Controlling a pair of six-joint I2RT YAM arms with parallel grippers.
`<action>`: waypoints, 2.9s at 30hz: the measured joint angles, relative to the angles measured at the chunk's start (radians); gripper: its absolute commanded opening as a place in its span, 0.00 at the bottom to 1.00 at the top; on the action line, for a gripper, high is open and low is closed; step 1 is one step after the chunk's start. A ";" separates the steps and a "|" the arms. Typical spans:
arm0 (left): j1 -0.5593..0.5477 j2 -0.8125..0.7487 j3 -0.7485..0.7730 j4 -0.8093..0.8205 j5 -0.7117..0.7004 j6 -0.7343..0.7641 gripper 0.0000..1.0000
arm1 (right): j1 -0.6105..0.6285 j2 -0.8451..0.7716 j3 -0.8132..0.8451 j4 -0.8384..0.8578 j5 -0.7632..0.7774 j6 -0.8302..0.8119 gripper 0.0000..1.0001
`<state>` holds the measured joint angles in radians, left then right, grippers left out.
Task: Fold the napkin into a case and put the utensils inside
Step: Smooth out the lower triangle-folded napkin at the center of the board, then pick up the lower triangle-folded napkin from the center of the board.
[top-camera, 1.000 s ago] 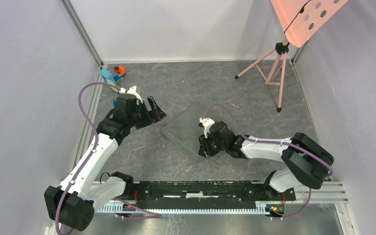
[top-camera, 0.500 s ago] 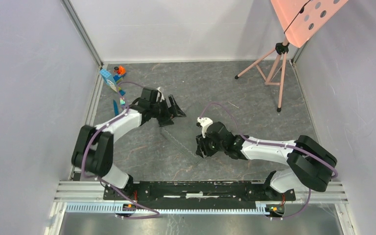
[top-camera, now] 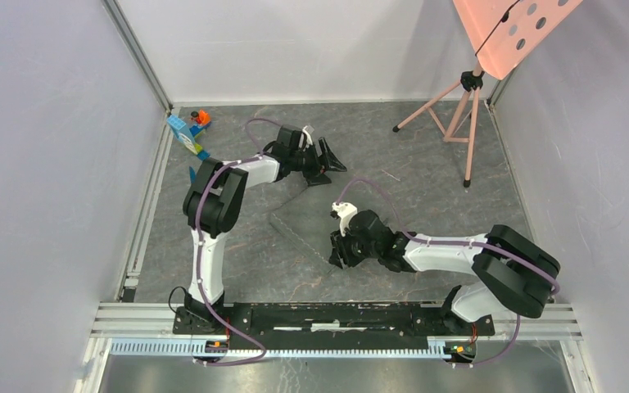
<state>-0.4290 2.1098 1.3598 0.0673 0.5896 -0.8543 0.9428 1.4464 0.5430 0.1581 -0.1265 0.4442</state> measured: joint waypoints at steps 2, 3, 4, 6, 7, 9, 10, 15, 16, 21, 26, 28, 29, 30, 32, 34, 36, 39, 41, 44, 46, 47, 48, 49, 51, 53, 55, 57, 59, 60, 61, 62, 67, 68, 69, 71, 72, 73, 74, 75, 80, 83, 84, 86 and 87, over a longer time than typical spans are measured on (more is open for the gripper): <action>0.000 0.049 0.025 0.003 0.002 -0.006 0.83 | 0.000 0.000 -0.012 0.021 0.000 0.001 0.41; 0.001 0.064 0.031 0.010 0.018 -0.015 0.83 | 0.000 -0.001 -0.020 0.035 -0.001 0.002 0.41; 0.002 0.068 0.039 0.009 0.023 -0.019 0.83 | 0.000 -0.005 -0.029 0.049 0.000 0.004 0.41; 0.002 0.072 0.054 -0.004 0.018 -0.018 0.82 | 0.000 -0.012 -0.047 0.072 0.000 0.005 0.41; 0.002 0.073 0.062 -0.020 0.013 -0.017 0.82 | 0.000 -0.017 -0.054 0.079 0.000 0.006 0.41; 0.002 0.074 0.078 -0.052 0.004 -0.014 0.83 | 0.002 -0.032 -0.066 0.080 0.000 0.008 0.41; 0.002 0.074 0.086 -0.069 -0.003 -0.010 0.84 | 0.004 -0.038 -0.068 0.075 0.001 0.008 0.42; 0.000 0.031 0.093 -0.158 -0.013 0.010 0.88 | 0.016 -0.045 -0.027 -0.010 0.009 -0.012 0.62; 0.000 0.006 0.093 -0.190 -0.014 0.020 0.90 | 0.020 -0.045 -0.007 -0.040 0.013 -0.030 0.68; 0.003 -0.226 0.101 -0.395 -0.051 0.101 0.94 | 0.044 -0.030 0.146 -0.195 0.018 -0.184 0.78; 0.025 -0.631 0.038 -0.515 -0.188 0.186 0.95 | 0.099 0.034 0.314 -0.323 0.053 -0.280 0.80; 0.049 -0.821 -0.030 -0.555 -0.289 0.206 0.95 | 0.131 0.066 0.356 -0.372 0.069 -0.286 0.80; 0.058 -0.887 -0.061 -0.571 -0.336 0.209 0.95 | 0.145 0.083 0.370 -0.394 0.079 -0.286 0.80; 0.069 -0.973 -0.106 -0.589 -0.399 0.209 0.95 | 0.157 0.097 0.381 -0.414 0.089 -0.285 0.81; 0.080 -1.098 -0.199 -0.628 -0.500 0.209 0.95 | 0.182 0.126 0.399 -0.459 0.117 -0.285 0.80; 0.081 -1.221 -0.307 -0.671 -0.581 0.207 0.95 | 0.203 0.156 0.419 -0.506 0.143 -0.285 0.77; 0.081 -1.302 -0.396 -0.695 -0.617 0.201 0.95 | 0.216 0.180 0.434 -0.538 0.160 -0.285 0.75; 0.080 -1.366 -0.475 -0.739 -0.647 0.196 0.95 | 0.227 0.209 0.449 -0.568 0.174 -0.285 0.73; 0.080 -1.376 -0.487 -0.767 -0.663 0.196 0.95 | 0.233 0.229 0.457 -0.582 0.182 -0.285 0.72; 0.080 -1.373 -0.487 -0.779 -0.676 0.197 0.95 | 0.236 0.249 0.464 -0.598 0.194 -0.285 0.70; 0.080 -1.368 -0.487 -0.784 -0.686 0.197 0.95 | 0.239 0.265 0.472 -0.603 0.206 -0.285 0.68; 0.080 -1.365 -0.487 -0.786 -0.688 0.197 0.95 | 0.240 0.270 0.475 -0.604 0.213 -0.285 0.65; 0.080 -1.362 -0.487 -0.789 -0.690 0.197 0.95 | 0.242 0.276 0.478 -0.605 0.222 -0.285 0.62; 0.080 -1.362 -0.487 -0.792 -0.692 0.197 0.95 | 0.242 0.281 0.481 -0.606 0.230 -0.285 0.60; 0.080 -1.363 -0.487 -0.795 -0.693 0.197 0.95 | 0.246 0.289 0.484 -0.605 0.254 -0.284 0.49; 0.080 -1.367 -0.487 -0.796 -0.693 0.197 0.95 | 0.250 0.290 0.485 -0.603 0.279 -0.282 0.33; 0.080 -1.371 -0.487 -0.796 -0.694 0.197 0.96 | 0.255 0.290 0.481 -0.595 0.315 -0.276 0.22; 0.080 -1.371 -0.489 -0.796 -0.694 0.197 0.96 | 0.258 0.290 0.473 -0.581 0.342 -0.273 0.11; 0.080 -1.361 -0.494 -0.797 -0.692 0.196 0.97 | 0.260 0.279 0.457 -0.559 0.364 -0.267 0.01; 0.080 -1.350 -0.497 -0.797 -0.691 0.196 0.97 | 0.261 0.270 0.447 -0.549 0.370 -0.267 0.01; 0.080 -1.337 -0.501 -0.797 -0.688 0.194 0.98 | 0.262 0.259 0.434 -0.534 0.373 -0.266 0.01; 0.080 -1.320 -0.507 -0.795 -0.684 0.188 0.99 | 0.261 0.245 0.417 -0.517 0.373 -0.265 0.00; 0.080 -1.202 -0.578 -0.734 -0.584 0.112 1.00 | 0.211 0.133 0.317 -0.411 0.276 -0.243 0.00; 0.080 -1.163 -0.602 -0.705 -0.543 0.086 1.00 | 0.187 0.105 0.295 -0.388 0.243 -0.230 0.00; 0.080 -1.134 -0.621 -0.678 -0.507 0.062 1.00 | 0.151 0.073 0.264 -0.348 0.188 -0.213 0.00; 0.080 -1.069 -0.678 -0.599 -0.433 -0.003 1.00 | 0.079 0.026 0.209 -0.275 0.094 -0.175 0.00; 0.080 -1.042 -0.706 -0.561 -0.402 -0.035 1.00 | 0.037 0.006 0.176 -0.227 0.042 -0.149 0.00; 0.080 -1.016 -0.734 -0.525 -0.375 -0.068 1.00 | 0.005 -0.007 0.147 -0.188 -0.005 -0.126 0.01; 0.080 -0.993 -0.763 -0.483 -0.350 -0.104 1.00 | -0.034 -0.018 0.113 -0.141 -0.057 -0.095 0.00; 0.080 -0.975 -0.789 -0.449 -0.333 -0.140 1.00 | -0.068 -0.025 0.080 -0.097 -0.104 -0.068 0.01; 0.080 -0.924 -0.871 -0.285 -0.291 -0.276 0.97 | -0.166 -0.032 -0.029 0.058 -0.285 0.039 0.00; 0.080 -0.876 -0.879 -0.211 -0.292 -0.338 0.90 | -0.200 -0.042 -0.065 0.120 -0.348 0.078 0.00; 0.080 -0.861 -0.882 -0.187 -0.292 -0.354 0.87 | -0.210 -0.046 -0.071 0.134 -0.365 0.087 0.00; 0.080 -0.837 -0.891 -0.137 -0.294 -0.387 0.79 | -0.225 -0.053 -0.078 0.158 -0.388 0.101 0.01; 0.080 -0.826 -0.893 -0.122 -0.297 -0.400 0.75 | -0.231 -0.057 -0.081 0.171 -0.397 0.107 0.01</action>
<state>-0.3489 1.2835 0.4671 -0.0547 0.2928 -1.2541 0.7120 1.3891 0.4622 0.3290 -0.5232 0.5510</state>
